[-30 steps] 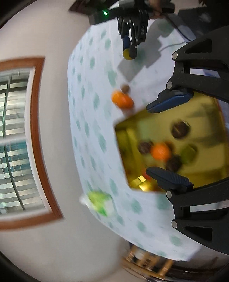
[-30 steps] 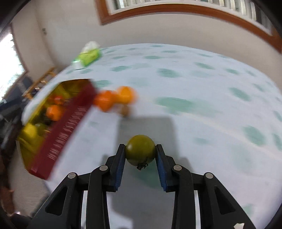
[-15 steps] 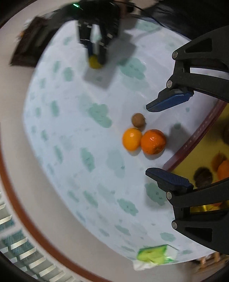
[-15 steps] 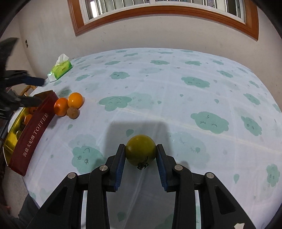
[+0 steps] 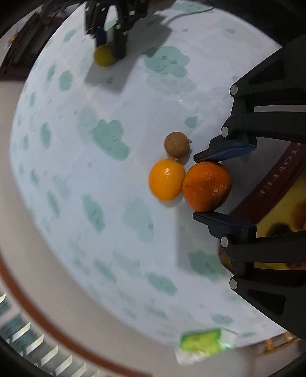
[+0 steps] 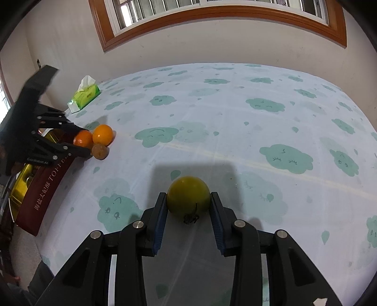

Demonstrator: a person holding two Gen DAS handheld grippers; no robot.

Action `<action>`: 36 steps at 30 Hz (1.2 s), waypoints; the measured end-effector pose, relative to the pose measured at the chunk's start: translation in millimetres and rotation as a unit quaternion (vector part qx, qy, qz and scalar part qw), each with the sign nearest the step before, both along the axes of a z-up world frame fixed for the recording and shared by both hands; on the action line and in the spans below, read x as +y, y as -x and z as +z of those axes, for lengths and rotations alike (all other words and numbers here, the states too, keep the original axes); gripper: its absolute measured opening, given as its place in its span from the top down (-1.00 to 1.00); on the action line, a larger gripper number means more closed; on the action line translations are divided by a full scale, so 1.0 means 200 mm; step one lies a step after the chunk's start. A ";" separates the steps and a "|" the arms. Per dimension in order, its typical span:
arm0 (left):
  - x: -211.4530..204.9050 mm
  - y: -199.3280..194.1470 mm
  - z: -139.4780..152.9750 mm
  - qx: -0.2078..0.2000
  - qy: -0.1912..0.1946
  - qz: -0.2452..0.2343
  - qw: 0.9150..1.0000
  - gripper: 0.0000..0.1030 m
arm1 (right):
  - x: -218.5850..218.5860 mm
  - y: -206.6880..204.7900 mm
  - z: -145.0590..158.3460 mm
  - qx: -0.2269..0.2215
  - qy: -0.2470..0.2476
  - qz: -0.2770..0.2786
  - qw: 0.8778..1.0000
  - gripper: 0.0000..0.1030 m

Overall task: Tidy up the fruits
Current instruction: 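Close the left gripper on a mandarin and lift it, then lower the mandarin into the gold tray and open the left gripper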

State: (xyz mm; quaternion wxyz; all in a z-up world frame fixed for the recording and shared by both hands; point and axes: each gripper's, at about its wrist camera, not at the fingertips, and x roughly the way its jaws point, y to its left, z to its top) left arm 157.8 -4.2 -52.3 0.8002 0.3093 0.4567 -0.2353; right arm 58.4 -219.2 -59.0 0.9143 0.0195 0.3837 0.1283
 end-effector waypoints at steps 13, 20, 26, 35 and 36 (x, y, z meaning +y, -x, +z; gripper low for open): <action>0.30 0.61 0.28 -0.011 0.183 0.192 0.964 0.17 | 0.03 0.00 -0.01 -0.001 0.019 -0.002 1.000 0.34; 0.51 0.77 0.32 -0.043 0.190 0.245 0.950 0.17 | 0.05 -0.01 -0.01 -0.003 0.044 -0.004 0.999 0.34; 0.67 0.85 0.29 -0.054 0.182 0.283 0.940 0.17 | 0.06 -0.01 -0.02 -0.003 0.052 -0.004 0.999 0.34; 0.76 0.89 0.26 -0.054 0.174 0.306 0.934 0.17 | 0.06 -0.01 -0.02 -0.004 0.055 -0.004 0.998 0.34; 0.77 0.89 0.26 -0.054 0.174 0.307 0.934 0.17 | 0.06 -0.01 -0.02 -0.004 0.055 -0.004 0.998 0.34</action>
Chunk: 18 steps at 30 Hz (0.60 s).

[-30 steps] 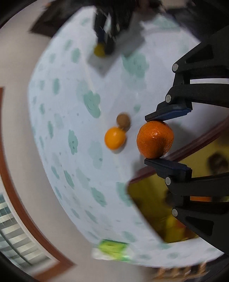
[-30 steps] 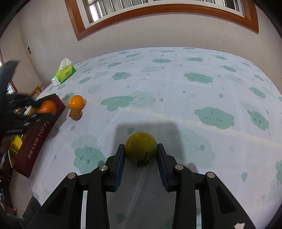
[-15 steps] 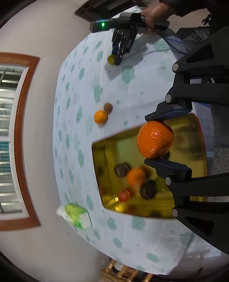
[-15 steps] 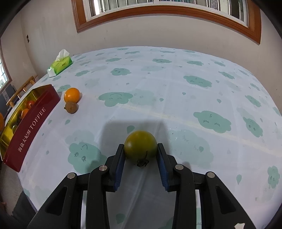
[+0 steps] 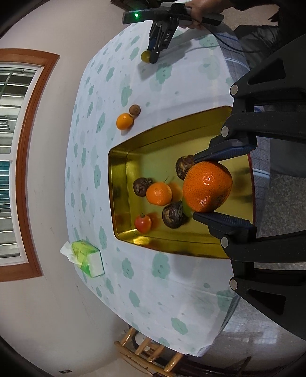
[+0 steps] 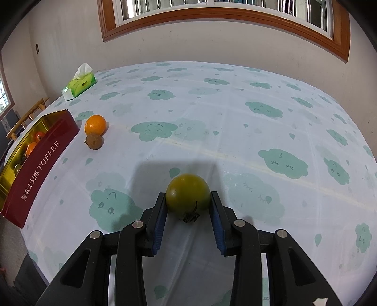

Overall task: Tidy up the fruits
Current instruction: 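Lower the mandarin into the gold tray and open the left gripper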

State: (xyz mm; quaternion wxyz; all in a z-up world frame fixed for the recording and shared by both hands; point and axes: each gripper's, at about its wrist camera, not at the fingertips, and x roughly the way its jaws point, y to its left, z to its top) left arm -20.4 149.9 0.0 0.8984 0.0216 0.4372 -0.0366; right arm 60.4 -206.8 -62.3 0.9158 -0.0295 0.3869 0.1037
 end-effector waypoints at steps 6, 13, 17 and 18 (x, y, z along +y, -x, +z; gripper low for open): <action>0.05 -0.02 0.00 0.003 0.017 0.008 1.000 0.17 | 0.00 0.00 0.00 0.000 0.000 0.000 1.000 0.34; 0.09 -0.06 -0.03 0.014 0.041 0.017 0.999 0.17 | 0.00 0.00 0.00 0.000 -0.004 0.000 1.000 0.34; 0.08 -0.09 -0.04 0.015 0.049 0.016 0.999 0.17 | -0.01 0.00 0.00 0.000 -0.008 0.000 1.000 0.34; 0.07 -0.10 -0.04 0.014 0.047 0.014 0.999 0.17 | -0.01 0.00 0.00 0.000 -0.008 0.000 1.000 0.34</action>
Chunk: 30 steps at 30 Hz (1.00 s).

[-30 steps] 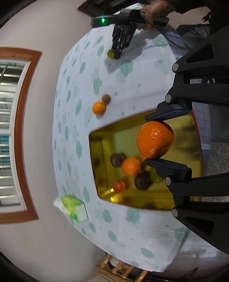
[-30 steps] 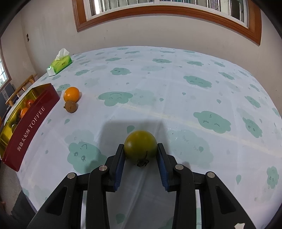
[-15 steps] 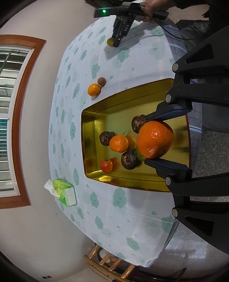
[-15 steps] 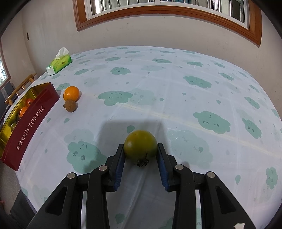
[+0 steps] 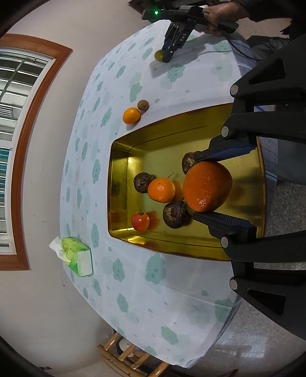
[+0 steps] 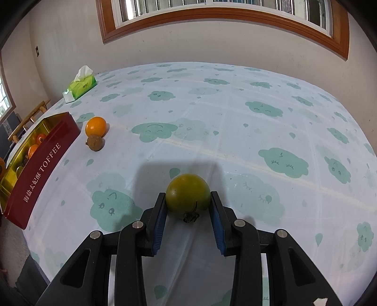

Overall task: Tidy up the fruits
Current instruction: 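Lower the mandarin into the gold tray and open the left gripper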

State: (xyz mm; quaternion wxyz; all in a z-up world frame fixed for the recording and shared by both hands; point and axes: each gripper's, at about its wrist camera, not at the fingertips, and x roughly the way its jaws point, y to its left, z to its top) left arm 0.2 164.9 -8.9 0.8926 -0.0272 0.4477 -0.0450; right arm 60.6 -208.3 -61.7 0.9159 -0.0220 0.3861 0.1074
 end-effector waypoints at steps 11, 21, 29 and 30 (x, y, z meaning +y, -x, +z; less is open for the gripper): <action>-0.12 -0.14 0.00 -0.018 -0.008 -0.021 1.000 0.17 | 0.00 0.00 0.00 0.000 0.000 0.000 1.000 0.34; -0.19 -0.25 -0.03 -0.032 -0.029 -0.028 0.999 0.17 | 0.00 0.00 0.00 0.000 0.001 0.000 1.000 0.34; -0.22 -0.27 -0.04 -0.032 -0.034 -0.030 0.998 0.16 | 0.00 0.00 0.00 0.000 0.002 0.000 1.000 0.34; -0.22 -0.28 -0.05 -0.031 -0.034 -0.030 0.998 0.16 | 0.00 0.00 0.00 0.000 0.003 0.000 1.000 0.34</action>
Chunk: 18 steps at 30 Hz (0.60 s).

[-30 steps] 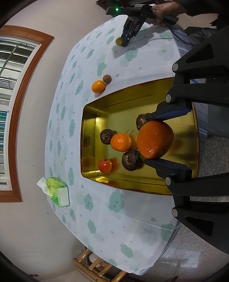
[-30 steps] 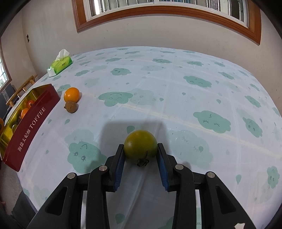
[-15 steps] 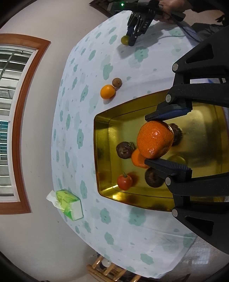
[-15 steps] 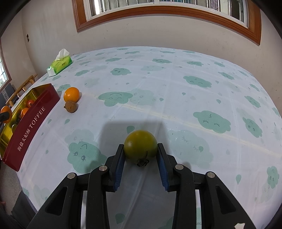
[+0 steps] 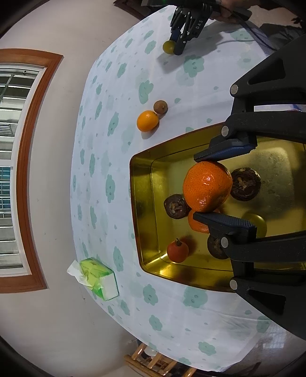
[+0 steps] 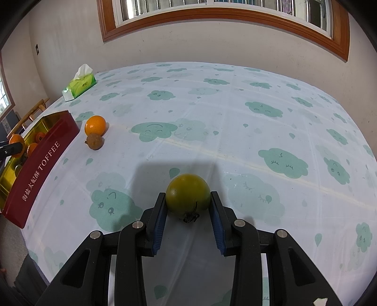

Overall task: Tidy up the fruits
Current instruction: 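Lower the mandarin into the gold tray and open the left gripper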

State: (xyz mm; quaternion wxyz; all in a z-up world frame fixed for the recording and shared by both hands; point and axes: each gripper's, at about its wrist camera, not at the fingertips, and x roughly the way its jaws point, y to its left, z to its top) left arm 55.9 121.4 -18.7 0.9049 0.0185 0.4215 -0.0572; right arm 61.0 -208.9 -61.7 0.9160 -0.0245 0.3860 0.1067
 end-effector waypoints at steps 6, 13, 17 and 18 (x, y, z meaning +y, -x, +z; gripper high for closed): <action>-0.01 -0.02 -0.03 0.007 -0.004 0.001 1.000 0.15 | 0.00 0.00 0.00 0.000 0.000 0.000 1.000 0.34; -0.01 -0.02 -0.03 -0.004 -0.009 0.006 1.000 0.00 | 0.00 0.00 0.00 0.000 0.000 0.000 1.000 0.34; 0.00 0.00 0.00 -0.025 -0.013 0.012 1.000 -0.21 | 0.00 0.00 0.00 0.000 0.000 0.000 1.000 0.34; 0.00 0.01 0.01 -0.028 -0.016 0.014 0.999 -0.21 | 0.00 0.00 0.00 0.000 0.000 0.000 1.000 0.34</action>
